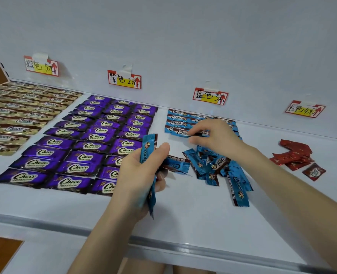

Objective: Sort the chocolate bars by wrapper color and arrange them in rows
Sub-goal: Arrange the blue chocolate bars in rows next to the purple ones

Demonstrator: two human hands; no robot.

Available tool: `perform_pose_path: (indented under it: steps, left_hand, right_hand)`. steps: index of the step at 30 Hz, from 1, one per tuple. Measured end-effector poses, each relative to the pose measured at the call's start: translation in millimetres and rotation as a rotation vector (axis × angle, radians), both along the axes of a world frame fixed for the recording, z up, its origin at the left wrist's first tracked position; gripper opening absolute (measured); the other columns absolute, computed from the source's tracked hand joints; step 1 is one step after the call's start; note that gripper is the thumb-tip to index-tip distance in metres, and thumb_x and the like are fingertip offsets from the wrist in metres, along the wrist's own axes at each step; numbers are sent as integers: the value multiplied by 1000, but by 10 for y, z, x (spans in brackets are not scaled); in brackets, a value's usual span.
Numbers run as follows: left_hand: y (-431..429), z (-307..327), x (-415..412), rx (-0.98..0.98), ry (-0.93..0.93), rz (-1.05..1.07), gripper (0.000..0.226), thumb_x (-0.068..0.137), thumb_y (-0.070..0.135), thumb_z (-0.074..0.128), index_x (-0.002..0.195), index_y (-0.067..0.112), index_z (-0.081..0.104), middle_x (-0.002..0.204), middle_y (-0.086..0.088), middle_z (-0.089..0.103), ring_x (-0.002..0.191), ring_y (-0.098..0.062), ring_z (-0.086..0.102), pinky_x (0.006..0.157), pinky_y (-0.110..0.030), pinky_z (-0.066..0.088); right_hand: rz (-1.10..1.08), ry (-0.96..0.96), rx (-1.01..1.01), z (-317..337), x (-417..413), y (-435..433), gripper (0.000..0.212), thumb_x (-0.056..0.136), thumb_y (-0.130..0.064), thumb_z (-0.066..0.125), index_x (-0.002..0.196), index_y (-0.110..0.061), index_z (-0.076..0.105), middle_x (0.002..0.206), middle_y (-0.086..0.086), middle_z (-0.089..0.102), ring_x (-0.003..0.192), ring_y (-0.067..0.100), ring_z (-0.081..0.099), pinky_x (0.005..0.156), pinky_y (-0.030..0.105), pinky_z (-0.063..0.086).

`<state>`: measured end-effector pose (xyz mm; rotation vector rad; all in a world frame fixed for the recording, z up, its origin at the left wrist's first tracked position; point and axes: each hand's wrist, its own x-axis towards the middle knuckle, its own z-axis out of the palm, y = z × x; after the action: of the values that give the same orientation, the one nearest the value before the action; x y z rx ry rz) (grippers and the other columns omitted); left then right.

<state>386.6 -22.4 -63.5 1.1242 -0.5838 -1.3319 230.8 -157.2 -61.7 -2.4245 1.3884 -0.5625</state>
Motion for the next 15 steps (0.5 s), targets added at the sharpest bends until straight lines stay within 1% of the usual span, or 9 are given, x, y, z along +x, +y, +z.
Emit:
perform_pose_path:
  steps: [3,6,9,10,13,15]
  left_hand:
    - [-22,-25,-5,-9,-6,20,23,87,18,61,71,5,50,48,-5,50,34,-7,34,31,-15,25]
    - [-49,-50,-6,-27,6,50,23,86,18,61,70,5,50,47,-4,50,35,-7,34,31,-16,25]
    - [-59,-66,-10,-38,16,55,23,86,17,60,69,6,50,45,-3,50,34,-7,34,31,-16,25]
    - [-62,-69,-10,-38,17,55,24,86,17,60,69,6,49,45,-3,50,34,-7,34,32,-15,25]
    - [-69,-75,-5,-40,15,56,25,86,18,61,68,6,48,45,-3,49,33,-6,32,32,-14,25]
    - [-72,-76,-3,-41,7,55,24,85,19,61,69,5,49,47,-4,49,33,-6,32,32,-16,25]
  right_hand:
    - [51,94,42,-45,106,-33,19,83,-27,66,101,-21,70,104,-10,63,93,2,48,82,19,35]
    - [108,136,28,-55,171,-14,17,85,-24,64,98,-17,71,102,-5,67,90,5,51,82,21,38]
    - [106,136,-9,-57,180,-17,15,87,-17,60,93,-12,73,94,0,69,88,11,56,68,11,36]
    - [102,142,-13,-62,179,-23,15,87,-15,59,92,-11,73,92,2,69,88,13,56,66,11,36]
    - [113,149,-23,-71,181,-39,16,87,-11,58,90,-6,72,91,8,69,88,19,58,71,18,37]
    - [119,153,-28,-69,190,-39,16,88,-12,58,92,-7,72,91,8,69,88,20,58,72,21,38]
